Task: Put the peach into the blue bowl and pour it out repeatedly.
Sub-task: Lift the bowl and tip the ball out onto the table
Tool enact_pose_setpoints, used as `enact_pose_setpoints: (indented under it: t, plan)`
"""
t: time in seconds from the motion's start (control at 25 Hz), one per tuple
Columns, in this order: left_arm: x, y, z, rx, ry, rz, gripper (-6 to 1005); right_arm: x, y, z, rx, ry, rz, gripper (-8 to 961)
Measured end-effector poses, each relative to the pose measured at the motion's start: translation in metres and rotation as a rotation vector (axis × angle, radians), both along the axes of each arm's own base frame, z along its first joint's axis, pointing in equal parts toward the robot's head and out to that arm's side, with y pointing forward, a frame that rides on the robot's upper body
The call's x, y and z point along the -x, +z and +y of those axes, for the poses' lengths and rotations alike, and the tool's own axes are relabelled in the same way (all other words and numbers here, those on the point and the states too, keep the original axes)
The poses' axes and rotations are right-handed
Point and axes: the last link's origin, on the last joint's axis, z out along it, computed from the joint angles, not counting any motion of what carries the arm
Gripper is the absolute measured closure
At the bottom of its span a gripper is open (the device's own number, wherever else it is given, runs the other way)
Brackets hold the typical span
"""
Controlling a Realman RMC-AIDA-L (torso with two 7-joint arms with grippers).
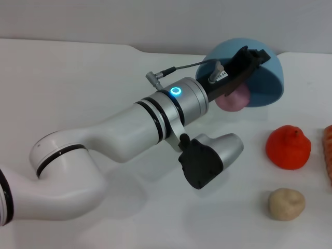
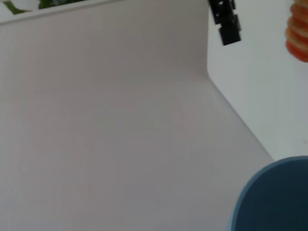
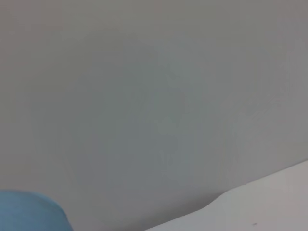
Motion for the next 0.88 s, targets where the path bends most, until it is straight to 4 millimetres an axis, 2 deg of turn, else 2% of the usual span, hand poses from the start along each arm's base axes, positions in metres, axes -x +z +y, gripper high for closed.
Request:
enact_pose_setpoints:
  t: [0.28,0.6,0.72,0.88]
  plan:
    - [0.006,0.006,0.002,-0.014,0.059,-0.082,1001,0.002,-0.001,0.005,0.004,0.002,-0.003,416]
    - [0.013,0.016,0.018,0.022,0.350,-0.337,1001,0.008,-0.003,0.010,0.018,0.024,0.017,419]
    - [0.010,0.021,0.023,0.055,0.469,-0.477,1000,0.016,-0.004,0.015,0.074,0.053,0.034,420]
    - [0.000,0.026,0.039,0.127,0.674,-0.699,1000,0.032,-0.007,0.030,0.192,0.117,0.014,421]
